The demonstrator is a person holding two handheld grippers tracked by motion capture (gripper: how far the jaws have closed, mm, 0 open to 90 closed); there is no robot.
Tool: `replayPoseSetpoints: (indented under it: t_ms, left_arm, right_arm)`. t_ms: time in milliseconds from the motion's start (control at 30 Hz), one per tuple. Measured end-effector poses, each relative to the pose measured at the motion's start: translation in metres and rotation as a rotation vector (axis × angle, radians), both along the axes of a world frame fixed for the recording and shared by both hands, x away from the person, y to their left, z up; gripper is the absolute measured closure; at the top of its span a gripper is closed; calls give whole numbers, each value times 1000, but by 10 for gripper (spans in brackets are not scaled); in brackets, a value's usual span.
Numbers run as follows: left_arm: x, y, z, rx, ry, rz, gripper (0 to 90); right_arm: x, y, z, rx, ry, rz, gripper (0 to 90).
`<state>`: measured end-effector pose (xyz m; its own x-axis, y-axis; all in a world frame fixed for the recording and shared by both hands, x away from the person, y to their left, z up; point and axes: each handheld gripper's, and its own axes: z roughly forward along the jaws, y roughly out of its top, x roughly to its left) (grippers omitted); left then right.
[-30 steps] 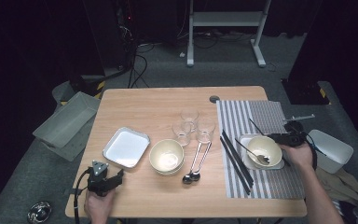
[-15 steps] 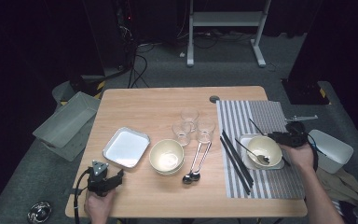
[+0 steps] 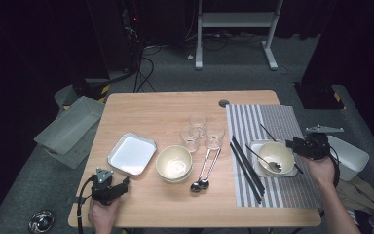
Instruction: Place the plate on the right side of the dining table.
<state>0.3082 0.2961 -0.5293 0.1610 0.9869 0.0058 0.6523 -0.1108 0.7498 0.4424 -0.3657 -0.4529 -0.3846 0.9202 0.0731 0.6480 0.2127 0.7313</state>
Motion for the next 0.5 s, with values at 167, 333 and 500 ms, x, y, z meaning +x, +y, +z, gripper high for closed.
replayPoseSetpoints:
  t_ms: [167, 333, 500]
  left_arm:
    - [0, 0, 0, 0, 0, 0, 298]
    - [0, 0, 0, -1, 0, 0, 298]
    - [0, 0, 0, -1, 1, -1, 298]
  right_arm:
    - [-14, 4, 6, -20, -44, 7, 590]
    - [-27, 8, 14, -11, -84, 7, 589]
    - [-42, 14, 20, -10, -123, 7, 581]
